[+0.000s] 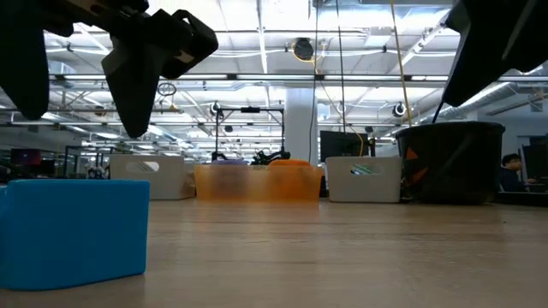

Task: Pick & Place Toys
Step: Put the blue game piece into the right gray bin

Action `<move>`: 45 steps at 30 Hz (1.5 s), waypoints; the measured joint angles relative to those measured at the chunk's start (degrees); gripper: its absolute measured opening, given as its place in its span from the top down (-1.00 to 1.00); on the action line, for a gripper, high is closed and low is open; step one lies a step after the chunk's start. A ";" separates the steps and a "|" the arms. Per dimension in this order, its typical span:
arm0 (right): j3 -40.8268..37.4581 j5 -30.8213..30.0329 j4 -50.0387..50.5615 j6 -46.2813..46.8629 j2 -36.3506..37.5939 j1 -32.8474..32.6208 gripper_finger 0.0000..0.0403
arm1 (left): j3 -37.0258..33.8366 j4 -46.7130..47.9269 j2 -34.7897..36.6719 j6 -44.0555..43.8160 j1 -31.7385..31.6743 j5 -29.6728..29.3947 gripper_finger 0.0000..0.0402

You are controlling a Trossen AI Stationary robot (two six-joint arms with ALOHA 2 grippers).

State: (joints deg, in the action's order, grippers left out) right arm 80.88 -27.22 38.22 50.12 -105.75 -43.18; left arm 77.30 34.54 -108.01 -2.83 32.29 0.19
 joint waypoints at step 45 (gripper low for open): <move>-2.43 -1.47 -2.50 2.53 0.02 0.44 -0.51 | 0.06 -3.37 -0.28 9.00 1.10 1.79 -0.69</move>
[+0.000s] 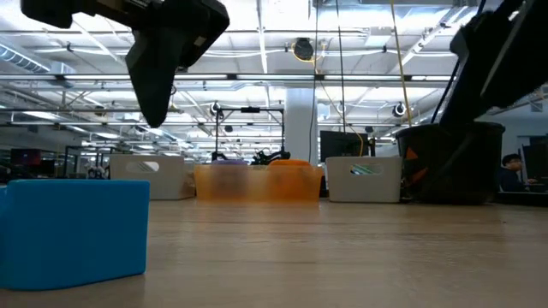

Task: Pick & Place Toys
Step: Put the blue game piece into the right gray bin

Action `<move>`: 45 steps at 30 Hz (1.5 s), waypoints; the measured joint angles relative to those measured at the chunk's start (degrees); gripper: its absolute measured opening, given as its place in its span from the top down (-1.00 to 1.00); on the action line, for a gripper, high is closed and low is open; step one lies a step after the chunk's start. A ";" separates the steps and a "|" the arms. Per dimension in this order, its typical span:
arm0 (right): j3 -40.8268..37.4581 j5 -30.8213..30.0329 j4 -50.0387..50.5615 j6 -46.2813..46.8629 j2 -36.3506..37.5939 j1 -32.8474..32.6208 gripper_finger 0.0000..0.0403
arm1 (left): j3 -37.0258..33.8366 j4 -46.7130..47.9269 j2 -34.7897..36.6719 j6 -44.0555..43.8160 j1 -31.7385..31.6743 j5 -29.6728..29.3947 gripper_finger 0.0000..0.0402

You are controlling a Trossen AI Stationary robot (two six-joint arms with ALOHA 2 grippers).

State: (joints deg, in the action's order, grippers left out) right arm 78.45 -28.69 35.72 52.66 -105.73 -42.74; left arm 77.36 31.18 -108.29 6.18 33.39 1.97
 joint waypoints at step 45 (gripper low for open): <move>-3.47 -0.02 -7.68 2.19 0.00 0.39 -0.51 | -0.02 -0.72 -5.75 -4.42 -2.63 2.67 0.19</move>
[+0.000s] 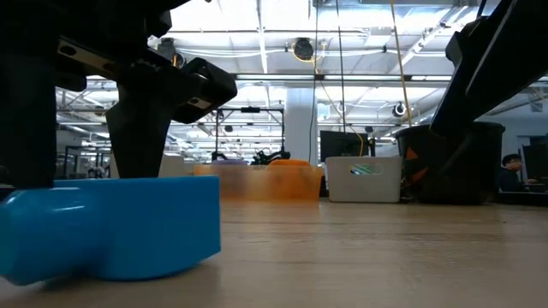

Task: Pick & Place Toys
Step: Put the blue game piece into the right gray bin

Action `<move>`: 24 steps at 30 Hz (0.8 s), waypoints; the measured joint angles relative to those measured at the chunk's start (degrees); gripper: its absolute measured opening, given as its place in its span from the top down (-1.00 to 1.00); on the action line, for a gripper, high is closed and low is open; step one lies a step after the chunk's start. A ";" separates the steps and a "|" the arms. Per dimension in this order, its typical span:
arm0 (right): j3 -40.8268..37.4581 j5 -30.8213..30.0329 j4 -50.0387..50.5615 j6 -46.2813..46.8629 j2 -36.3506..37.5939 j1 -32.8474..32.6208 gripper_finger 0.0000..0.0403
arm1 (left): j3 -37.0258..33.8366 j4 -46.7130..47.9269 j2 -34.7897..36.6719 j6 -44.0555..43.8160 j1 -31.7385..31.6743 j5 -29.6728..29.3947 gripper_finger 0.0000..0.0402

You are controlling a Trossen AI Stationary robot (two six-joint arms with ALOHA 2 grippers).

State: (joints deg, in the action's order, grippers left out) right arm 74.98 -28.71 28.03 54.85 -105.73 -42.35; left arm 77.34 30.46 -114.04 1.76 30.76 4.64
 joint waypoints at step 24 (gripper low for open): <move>0.00 0.00 0.00 -0.02 0.00 0.00 -0.51 | 0.00 -0.98 0.07 -8.70 -0.97 0.48 0.73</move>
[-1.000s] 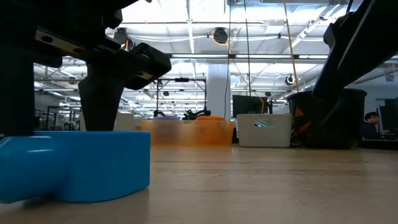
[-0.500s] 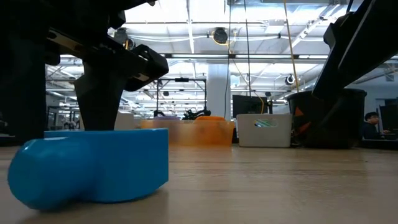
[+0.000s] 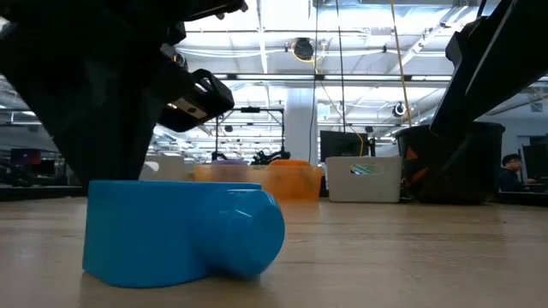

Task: Pick & Place Toys
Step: Put the blue game piece into the right gray bin

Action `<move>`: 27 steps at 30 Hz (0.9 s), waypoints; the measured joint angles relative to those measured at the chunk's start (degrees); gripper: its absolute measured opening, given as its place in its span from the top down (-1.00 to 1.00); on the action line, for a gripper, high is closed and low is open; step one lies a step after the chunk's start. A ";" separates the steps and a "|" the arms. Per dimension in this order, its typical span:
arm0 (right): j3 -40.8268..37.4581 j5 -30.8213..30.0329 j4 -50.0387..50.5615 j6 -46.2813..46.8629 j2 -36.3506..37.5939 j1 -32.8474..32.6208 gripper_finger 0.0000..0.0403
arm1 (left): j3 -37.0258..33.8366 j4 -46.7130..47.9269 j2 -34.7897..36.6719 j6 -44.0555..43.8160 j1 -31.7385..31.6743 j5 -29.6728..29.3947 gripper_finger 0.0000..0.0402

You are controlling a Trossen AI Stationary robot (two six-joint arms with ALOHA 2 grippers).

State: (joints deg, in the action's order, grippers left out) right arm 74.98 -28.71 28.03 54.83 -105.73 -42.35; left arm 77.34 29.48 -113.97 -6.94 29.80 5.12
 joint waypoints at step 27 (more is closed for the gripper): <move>0.00 0.17 0.00 -1.96 0.00 -0.34 -0.51 | -0.07 0.53 0.00 -19.43 -1.61 29.80 -0.23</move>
State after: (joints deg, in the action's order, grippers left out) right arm 74.98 -28.53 28.03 52.87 -105.73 -42.69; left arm 77.28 30.01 -113.97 -26.37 28.18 34.92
